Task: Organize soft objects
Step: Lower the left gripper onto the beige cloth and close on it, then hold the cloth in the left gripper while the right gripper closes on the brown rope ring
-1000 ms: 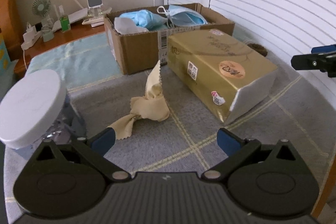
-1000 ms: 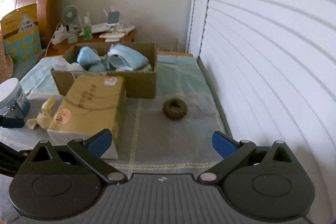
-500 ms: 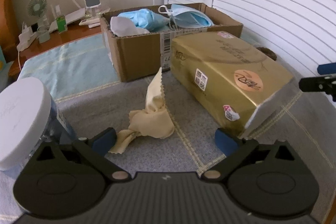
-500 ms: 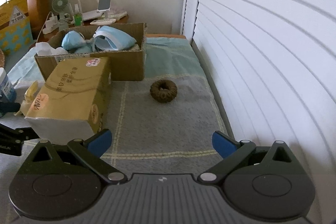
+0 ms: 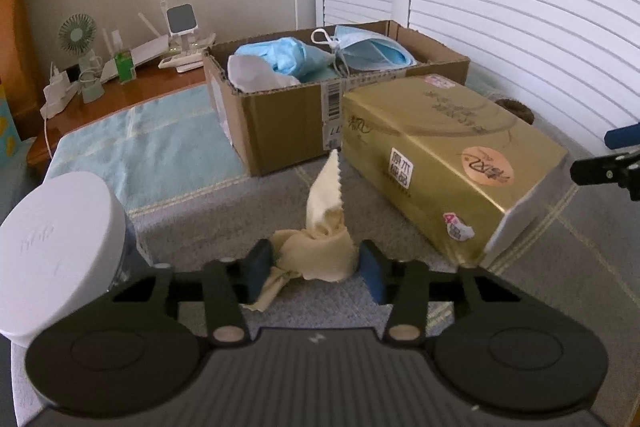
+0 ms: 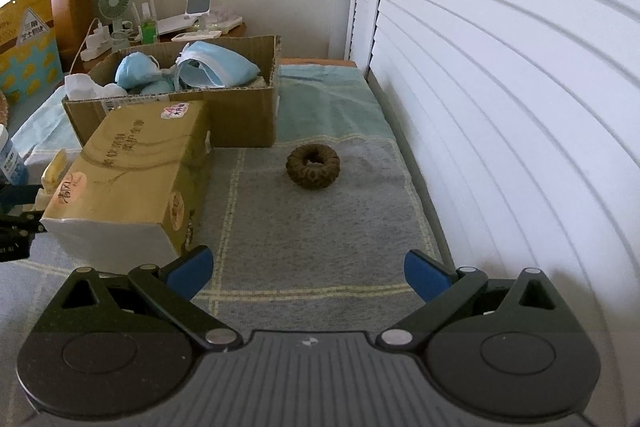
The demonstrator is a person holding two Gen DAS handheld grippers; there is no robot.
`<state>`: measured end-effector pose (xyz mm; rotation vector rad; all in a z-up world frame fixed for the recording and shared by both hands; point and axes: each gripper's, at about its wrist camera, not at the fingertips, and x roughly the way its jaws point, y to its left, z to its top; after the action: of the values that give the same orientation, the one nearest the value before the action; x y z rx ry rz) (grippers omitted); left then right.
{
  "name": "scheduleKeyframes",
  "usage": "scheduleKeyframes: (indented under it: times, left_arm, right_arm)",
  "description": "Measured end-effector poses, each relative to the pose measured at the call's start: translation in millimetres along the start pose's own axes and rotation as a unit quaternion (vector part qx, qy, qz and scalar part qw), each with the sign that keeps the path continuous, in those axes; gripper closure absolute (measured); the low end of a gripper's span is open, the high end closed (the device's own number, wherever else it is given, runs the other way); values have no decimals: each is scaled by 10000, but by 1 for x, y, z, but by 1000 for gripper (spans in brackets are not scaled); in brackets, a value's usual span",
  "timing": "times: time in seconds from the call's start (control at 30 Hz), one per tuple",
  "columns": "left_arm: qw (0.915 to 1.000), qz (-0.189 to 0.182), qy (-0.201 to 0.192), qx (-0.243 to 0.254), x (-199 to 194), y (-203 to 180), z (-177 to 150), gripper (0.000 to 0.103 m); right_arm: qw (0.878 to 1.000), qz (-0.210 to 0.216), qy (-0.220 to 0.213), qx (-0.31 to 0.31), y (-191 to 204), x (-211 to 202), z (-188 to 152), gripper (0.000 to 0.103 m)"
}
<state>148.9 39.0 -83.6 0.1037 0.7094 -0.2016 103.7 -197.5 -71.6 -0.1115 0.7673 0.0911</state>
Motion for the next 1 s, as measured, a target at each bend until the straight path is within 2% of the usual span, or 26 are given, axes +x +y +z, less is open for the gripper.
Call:
scheduleKeyframes:
  times: [0.23, 0.3, 0.37, 0.7, 0.93, 1.0]
  left_arm:
    - [10000, 20, -33, 45, -1, -2, -1, 60]
    - [10000, 29, -33, 51, -1, -2, -1, 60]
    - [10000, 28, -29, 40, -1, -2, -1, 60]
    - [10000, 6, 3, -91, 0, 1, 0, 60]
    - [9999, -10, 29, -144, 0, 2, 0, 60]
    - [9999, -8, 34, -136, 0, 2, 0, 60]
  right_arm:
    - [9999, -86, -57, -5, -2, 8, 3, 3]
    - [9999, -125, -93, 0, -3, 14, 6, 8]
    - [9999, -120, -55, 34, -5, 23, 9, 17]
    - [9999, 0, -109, 10, -5, 55, 24, 33]
    - [9998, 49, -194, -75, -3, 71, 32, 55]
    - [9997, 54, -208, -128, -2, 72, 33, 55]
